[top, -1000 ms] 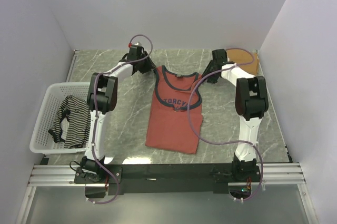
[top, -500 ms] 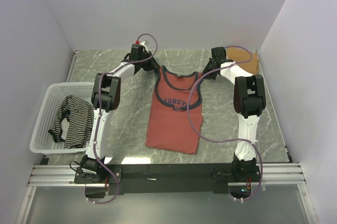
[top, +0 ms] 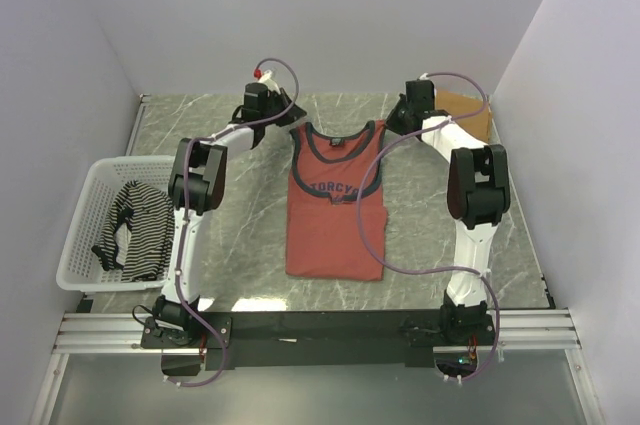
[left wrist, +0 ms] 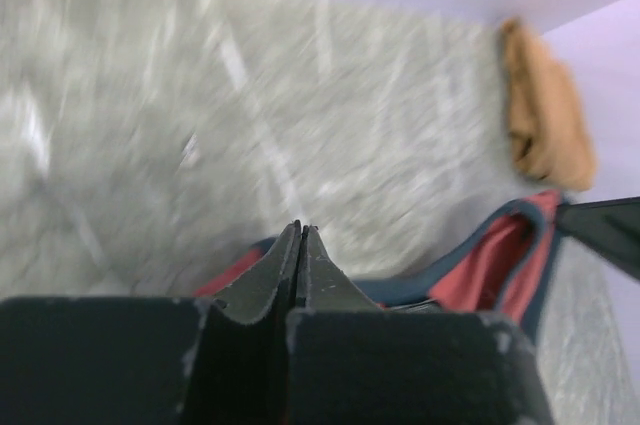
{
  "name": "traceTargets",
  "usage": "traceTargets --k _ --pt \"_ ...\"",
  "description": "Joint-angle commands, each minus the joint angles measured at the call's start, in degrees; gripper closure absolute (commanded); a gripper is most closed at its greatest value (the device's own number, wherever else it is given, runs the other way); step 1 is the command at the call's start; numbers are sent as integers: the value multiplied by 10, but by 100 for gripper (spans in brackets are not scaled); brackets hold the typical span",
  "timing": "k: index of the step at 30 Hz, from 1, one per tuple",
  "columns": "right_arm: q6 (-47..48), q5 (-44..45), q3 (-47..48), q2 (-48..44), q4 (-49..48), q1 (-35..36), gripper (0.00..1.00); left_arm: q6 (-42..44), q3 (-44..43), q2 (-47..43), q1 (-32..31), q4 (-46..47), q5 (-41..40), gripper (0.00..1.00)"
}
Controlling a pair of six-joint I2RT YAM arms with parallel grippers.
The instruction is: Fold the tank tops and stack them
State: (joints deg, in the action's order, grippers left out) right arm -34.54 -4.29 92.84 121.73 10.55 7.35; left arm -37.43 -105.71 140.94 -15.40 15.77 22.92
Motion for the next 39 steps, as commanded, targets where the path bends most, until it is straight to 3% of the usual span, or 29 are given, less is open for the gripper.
traceTargets --k 1,3,5,6,9,11,13,16,23,27,28,34,39 --pt "9 17 18 -21 -35 -2 100 -21 6 -62 -1 104 -1 99" --pt "12 8 41 -9 -23 -2 96 -27 5 -58 -1 117 -2 99" --pt "16 3 59 10 -3 -2 91 -24 -37 -43 -1 67 -8 99" --pt "17 1 73 16 3 -2 77 -24 -48 -36 -1 52 -19 97" --pt "20 4 94 29 25 -2 53 -43 -25 -63 1 30 -64 81" --pt "21 8 92 20 39 -2 47 -63 37 -97 0 35 -87 66" --pt "19 33 89 1 65 -2 39 -90 93 -156 -2 4 -144 59" --pt "5 42 65 -47 105 -1 38 -156 169 -239 -8 -83 -217 58" --pt "-56 22 -294 -301 56 36 40 -234 359 -462 -87 -296 -314 56" --pt "-78 29 -433 -438 77 92 40 -239 477 -568 -149 -337 -312 40" --pt "-85 19 -463 -495 74 102 40 -247 530 -590 -162 -336 -307 39" --pt "-141 12 -631 -693 132 155 39 -284 656 -723 -239 -371 -285 38" --pt "-189 -12 -709 -766 149 188 39 -313 694 -757 -291 -377 -271 38"
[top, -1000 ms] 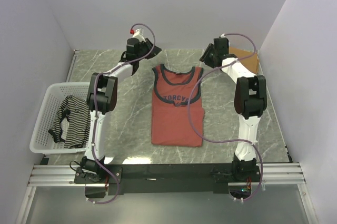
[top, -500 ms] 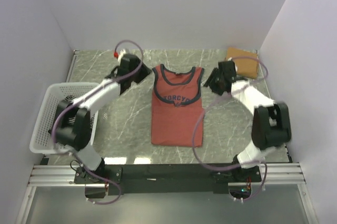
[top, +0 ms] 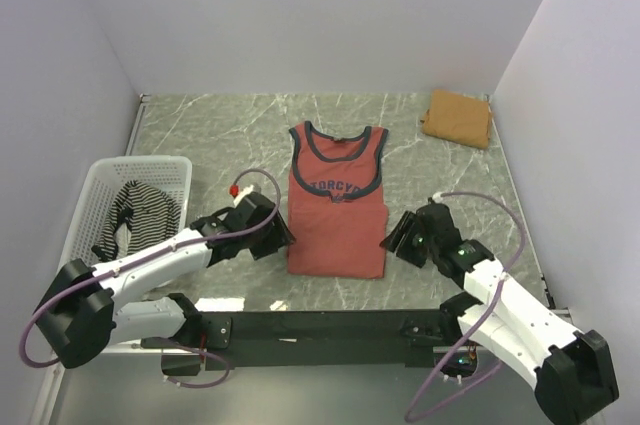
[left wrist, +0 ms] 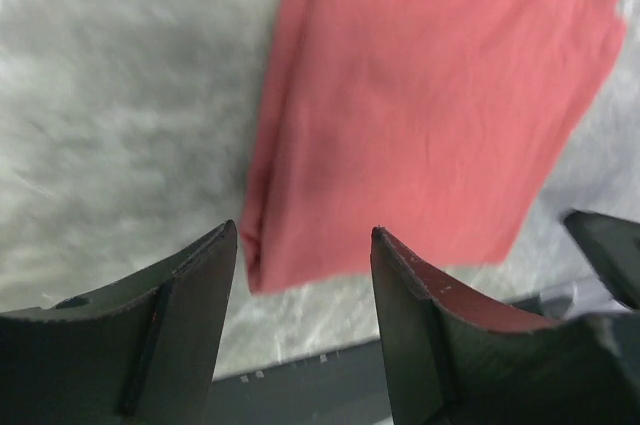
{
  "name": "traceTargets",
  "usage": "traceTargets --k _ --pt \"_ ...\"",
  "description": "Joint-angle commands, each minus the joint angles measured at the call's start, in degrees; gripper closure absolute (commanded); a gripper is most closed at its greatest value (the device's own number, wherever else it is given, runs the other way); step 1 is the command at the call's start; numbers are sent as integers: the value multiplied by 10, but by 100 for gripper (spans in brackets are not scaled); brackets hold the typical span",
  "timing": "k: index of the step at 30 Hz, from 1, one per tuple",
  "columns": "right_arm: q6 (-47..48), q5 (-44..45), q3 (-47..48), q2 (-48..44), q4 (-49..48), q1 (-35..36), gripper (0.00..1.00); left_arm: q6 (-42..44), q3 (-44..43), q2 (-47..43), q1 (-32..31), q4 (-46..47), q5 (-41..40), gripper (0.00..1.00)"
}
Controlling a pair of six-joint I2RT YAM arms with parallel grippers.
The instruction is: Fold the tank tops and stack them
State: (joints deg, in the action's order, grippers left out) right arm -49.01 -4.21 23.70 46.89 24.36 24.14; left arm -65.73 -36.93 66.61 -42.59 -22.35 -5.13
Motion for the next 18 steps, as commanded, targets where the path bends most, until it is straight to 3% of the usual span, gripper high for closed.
traceTargets --k 1,7,18 --pt "-49 -16 -24 -23 16 27 39 -33 18 -12 -24 9 22 38" --pt "-81 -28 -79 -68 19 37 40 -68 67 -17 -46 47 36 38" --pt "-105 -60 -124 -63 23 49 47 -97 98 -8 -46 67 56 43"
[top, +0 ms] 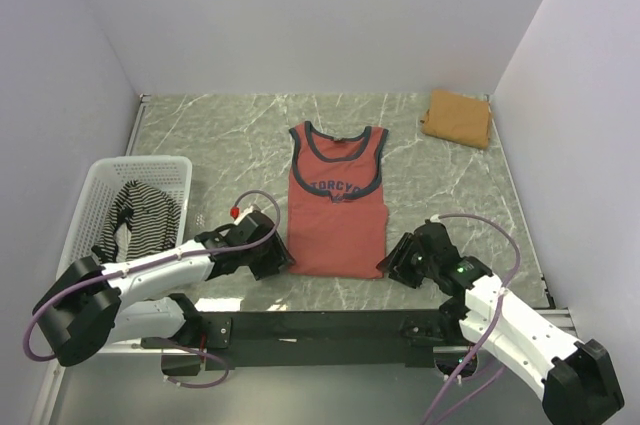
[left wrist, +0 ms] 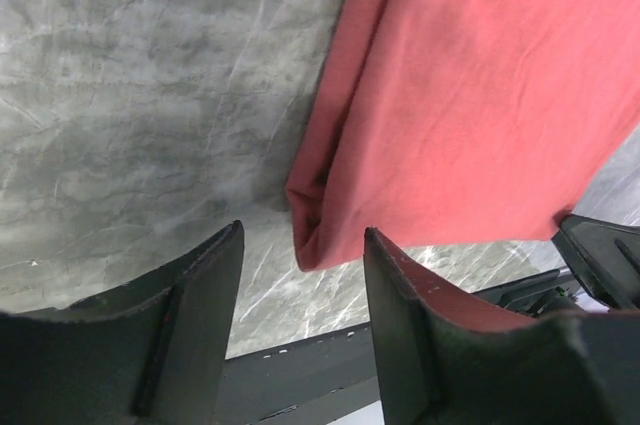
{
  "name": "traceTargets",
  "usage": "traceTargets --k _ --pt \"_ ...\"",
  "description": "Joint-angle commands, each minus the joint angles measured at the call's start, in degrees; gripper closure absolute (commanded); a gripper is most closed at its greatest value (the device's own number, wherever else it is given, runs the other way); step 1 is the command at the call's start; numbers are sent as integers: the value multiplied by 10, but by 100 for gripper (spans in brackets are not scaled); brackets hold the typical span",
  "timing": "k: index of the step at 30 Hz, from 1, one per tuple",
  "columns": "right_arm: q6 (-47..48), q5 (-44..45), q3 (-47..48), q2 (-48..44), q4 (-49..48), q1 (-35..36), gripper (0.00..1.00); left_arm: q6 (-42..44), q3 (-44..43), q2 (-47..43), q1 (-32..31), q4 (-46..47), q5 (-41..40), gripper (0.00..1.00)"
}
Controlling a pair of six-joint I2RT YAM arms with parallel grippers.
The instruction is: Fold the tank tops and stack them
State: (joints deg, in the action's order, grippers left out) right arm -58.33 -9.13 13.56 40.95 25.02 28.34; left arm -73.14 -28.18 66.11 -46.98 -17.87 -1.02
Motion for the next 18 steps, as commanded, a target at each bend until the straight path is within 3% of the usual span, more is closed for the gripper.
traceTargets --k 1,15,18 --pt "-13 -12 -32 -4 18 7 48 -24 12 -3 -2 26 15 44" --pt "-20 -40 -71 40 -28 13 55 -40 31 39 -9 70 16 54" --pt "-20 -35 -70 47 -40 13 70 -36 29 57 -9 79 12 59"
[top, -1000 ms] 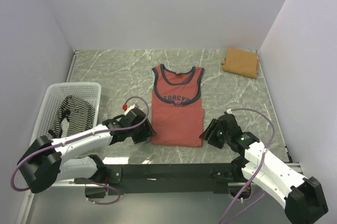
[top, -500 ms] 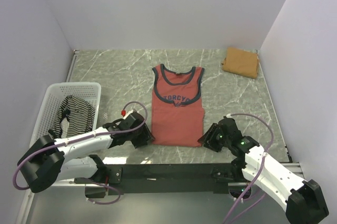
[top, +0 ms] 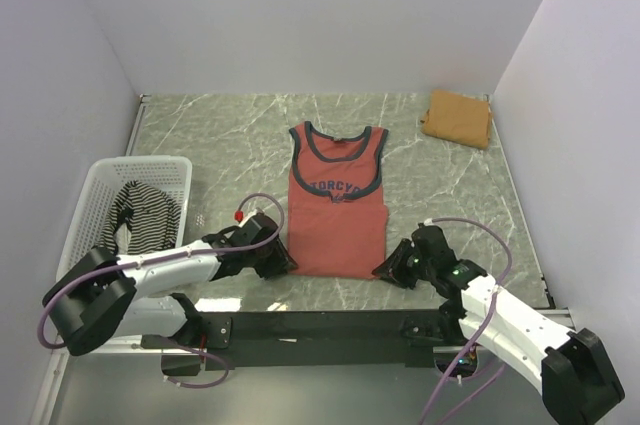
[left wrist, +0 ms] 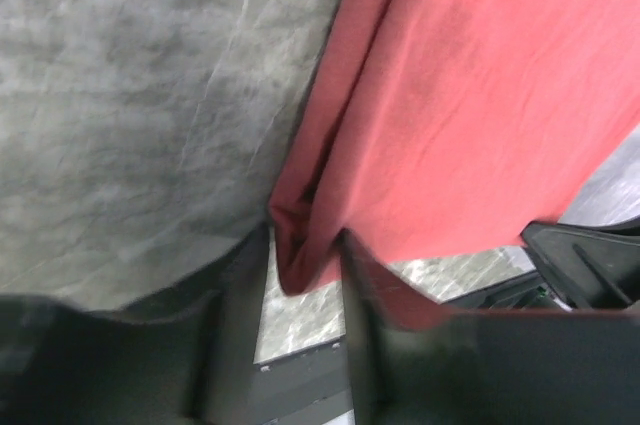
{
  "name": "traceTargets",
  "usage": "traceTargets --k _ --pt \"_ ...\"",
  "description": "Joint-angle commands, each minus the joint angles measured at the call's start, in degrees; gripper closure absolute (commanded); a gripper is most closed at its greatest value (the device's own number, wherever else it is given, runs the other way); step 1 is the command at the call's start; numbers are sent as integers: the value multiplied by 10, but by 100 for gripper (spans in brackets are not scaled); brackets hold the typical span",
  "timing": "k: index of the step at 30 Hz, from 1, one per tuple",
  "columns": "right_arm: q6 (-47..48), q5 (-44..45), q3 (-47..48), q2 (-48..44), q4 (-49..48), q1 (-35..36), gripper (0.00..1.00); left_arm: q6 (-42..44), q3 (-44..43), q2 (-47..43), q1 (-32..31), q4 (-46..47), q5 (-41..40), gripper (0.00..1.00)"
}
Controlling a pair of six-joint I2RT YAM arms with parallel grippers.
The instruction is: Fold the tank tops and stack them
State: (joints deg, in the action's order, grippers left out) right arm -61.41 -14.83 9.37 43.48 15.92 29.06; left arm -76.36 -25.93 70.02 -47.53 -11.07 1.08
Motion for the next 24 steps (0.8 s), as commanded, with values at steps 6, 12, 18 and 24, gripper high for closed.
traceTargets --k 6,12,18,24 --pt "46 46 41 35 72 6 94 28 -27 27 -4 -15 -9 97" --pt "90 33 148 -16 189 15 100 39 -68 -100 -15 -122 -43 100" --pt "64 18 150 -95 271 75 100 2 -77 -193 -64 -219 -60 100" --pt "0 36 144 -148 287 148 100 -59 -86 -224 -147 -279 -94 100"
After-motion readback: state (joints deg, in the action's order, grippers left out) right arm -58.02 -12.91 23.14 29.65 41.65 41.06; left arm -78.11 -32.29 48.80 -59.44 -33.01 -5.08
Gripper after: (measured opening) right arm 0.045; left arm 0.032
